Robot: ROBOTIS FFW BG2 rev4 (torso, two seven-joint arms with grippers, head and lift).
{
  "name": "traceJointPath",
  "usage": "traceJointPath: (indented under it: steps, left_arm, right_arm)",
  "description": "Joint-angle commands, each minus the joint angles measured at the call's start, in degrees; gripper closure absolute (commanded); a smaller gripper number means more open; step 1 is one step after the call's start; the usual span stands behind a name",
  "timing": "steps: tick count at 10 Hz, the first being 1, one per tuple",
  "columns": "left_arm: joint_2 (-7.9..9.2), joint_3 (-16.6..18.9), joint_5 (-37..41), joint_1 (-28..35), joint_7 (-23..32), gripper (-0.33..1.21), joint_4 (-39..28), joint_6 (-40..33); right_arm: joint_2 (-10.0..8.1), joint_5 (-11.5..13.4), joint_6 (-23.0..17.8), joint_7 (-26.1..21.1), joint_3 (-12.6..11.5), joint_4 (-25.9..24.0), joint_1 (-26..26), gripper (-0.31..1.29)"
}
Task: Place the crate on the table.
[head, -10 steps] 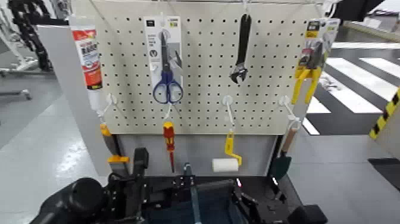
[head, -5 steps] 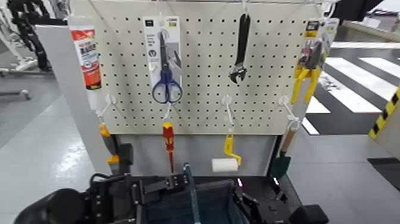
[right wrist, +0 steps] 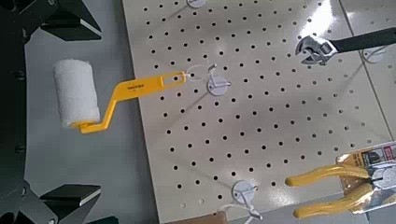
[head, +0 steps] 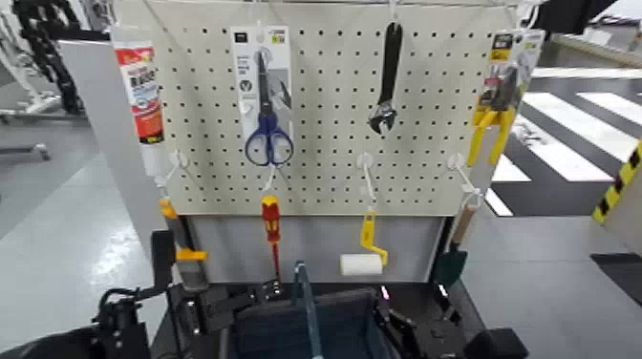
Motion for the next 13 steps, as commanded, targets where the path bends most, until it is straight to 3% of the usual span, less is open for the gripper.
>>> traceJointPath:
  steps: [1, 3, 5, 10, 13]
  left_arm:
    - [0.35, -1.2, -7.4, 4.7, 4.2, 0.18, -6.0, -9.8]
    - [0.17, -2.9, -9.4, 9.1, 8.8, 0.13, -7.0, -20.0]
    - [-0.62, -3.8, -19.3, 13.6, 11.9, 0.08, -10.5, -27.7]
    - [-6.69, -3.5, -39.2, 23.4, 20.3, 0.08, -10.9, -55.0]
    - [-5.89, -5.7, -43.4, 26.2, 27.7, 0.08, -9.5, -63.2]
  right_arm:
    - [0.00, -0.1, 0.0, 0.0, -0.1, -0.1, 0.1, 0.14]
    - [0.00, -0.2, 0.0, 0.0, -0.2, -0.3, 0.2, 0.14]
    - [0.00, -0.2, 0.3, 0.1, -0.3, -0.5, 0.4, 0.14]
    - [0.09, -0.1, 0.4, 0.1, -0.8, -1.0, 0.9, 0.14]
    - [0.00, 0.3, 1.1, 0.1, -1.1, -1.8, 1.6, 0.14]
